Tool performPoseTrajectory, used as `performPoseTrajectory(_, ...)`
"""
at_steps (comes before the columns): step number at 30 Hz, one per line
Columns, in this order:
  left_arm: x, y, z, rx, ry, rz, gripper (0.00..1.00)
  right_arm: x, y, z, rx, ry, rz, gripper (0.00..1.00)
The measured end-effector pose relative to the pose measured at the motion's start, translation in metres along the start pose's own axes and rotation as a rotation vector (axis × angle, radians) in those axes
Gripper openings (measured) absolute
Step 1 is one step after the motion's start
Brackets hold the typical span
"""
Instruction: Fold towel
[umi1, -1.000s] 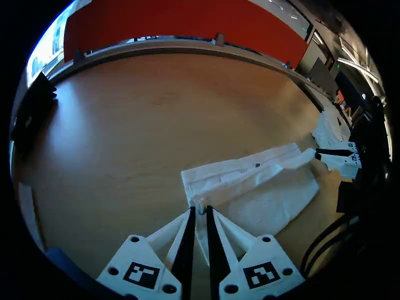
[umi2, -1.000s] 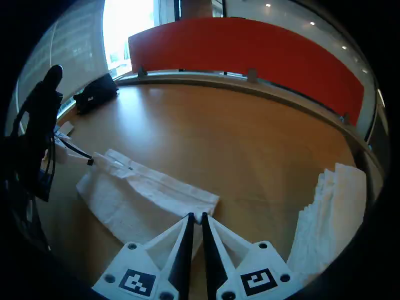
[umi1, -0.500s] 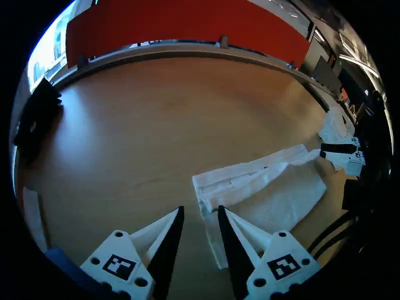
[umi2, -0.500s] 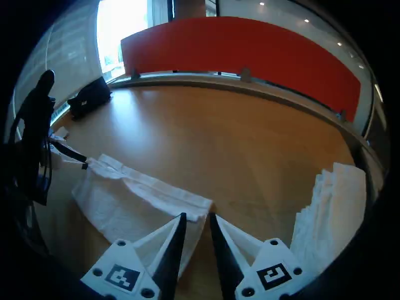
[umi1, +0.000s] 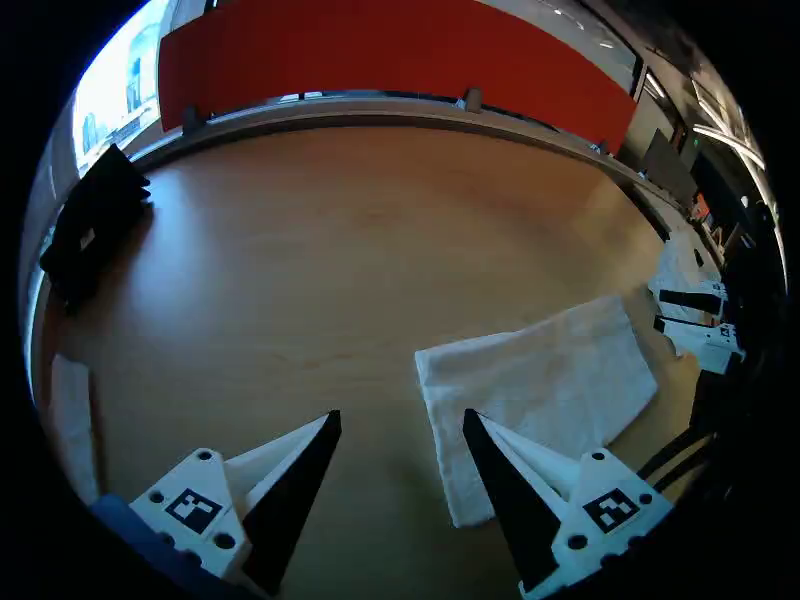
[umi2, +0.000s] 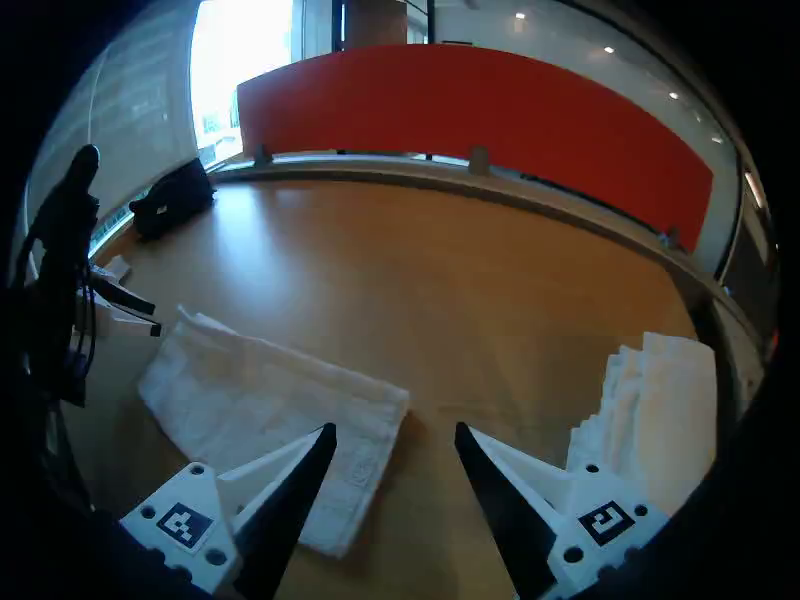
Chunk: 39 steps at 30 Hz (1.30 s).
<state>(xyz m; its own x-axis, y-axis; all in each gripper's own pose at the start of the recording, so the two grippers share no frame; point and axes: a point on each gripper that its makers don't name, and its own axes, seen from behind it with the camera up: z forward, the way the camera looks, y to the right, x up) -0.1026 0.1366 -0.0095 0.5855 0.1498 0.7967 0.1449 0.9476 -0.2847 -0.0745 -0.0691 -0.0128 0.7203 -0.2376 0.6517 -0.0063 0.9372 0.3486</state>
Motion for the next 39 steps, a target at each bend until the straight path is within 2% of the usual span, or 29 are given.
performPoseTrajectory(14,-0.004,0.001,-0.017,0.005,0.016,-0.010,0.91,-0.002,-0.007,-0.014,0.003,0.008,-0.004,0.92)
performPoseTrajectory(29,-0.031,0.004,-0.046,0.024,0.023,-0.018,0.92,-0.017,-0.008,-0.043,-0.004,0.008,-0.005,0.92)
performPoseTrajectory(39,-0.043,0.001,-0.065,0.059,0.037,-0.037,0.91,-0.024,-0.012,-0.048,0.019,0.007,-0.022,0.92)
